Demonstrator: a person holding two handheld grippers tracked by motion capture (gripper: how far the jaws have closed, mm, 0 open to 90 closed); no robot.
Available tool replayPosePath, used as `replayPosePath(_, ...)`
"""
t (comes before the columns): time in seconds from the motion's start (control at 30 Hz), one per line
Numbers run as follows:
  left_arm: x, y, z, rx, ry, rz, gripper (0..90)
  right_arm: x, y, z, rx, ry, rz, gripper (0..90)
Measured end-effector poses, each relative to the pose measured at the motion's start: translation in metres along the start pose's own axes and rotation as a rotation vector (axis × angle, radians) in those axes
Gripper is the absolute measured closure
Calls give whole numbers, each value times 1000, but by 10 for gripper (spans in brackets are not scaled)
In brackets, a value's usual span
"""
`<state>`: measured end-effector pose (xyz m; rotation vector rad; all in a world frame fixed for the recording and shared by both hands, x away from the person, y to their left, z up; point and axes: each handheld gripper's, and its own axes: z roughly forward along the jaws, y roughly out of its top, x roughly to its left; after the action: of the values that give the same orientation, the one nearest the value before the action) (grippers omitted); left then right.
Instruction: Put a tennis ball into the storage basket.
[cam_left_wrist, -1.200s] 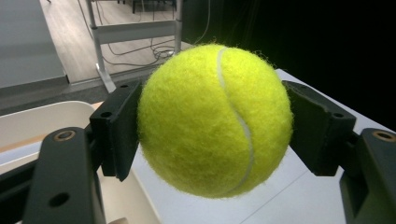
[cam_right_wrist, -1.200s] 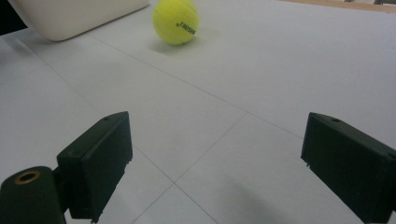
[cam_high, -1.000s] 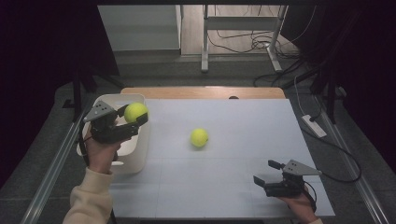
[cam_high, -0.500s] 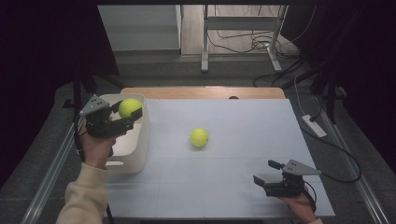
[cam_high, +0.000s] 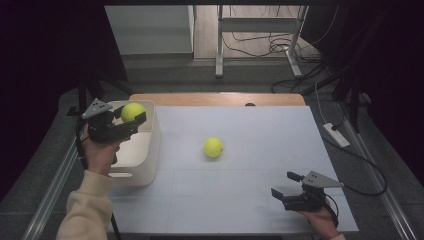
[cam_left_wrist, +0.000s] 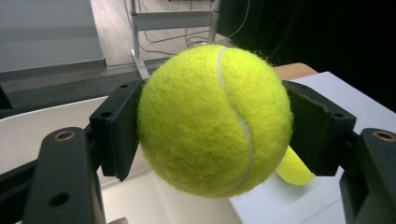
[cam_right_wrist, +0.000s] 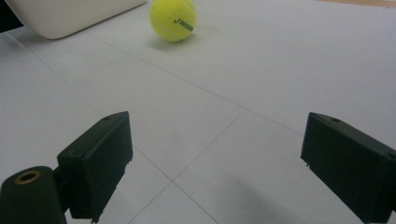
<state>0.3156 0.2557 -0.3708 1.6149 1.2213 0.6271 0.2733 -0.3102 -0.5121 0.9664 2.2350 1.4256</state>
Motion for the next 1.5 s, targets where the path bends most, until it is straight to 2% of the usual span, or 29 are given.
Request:
replayPosePath(0.83,29,0,10,72,99,-25,269,0,0,-1,-2,-5,1,89)
replayPosePath(1.13,36,0,17,107,122,-21,269,0,0,0,0,-5,0,89)
replayPosePath(1.5,46,0,26,147,149,-35,269,0,0,0,0,-5,-1,89)
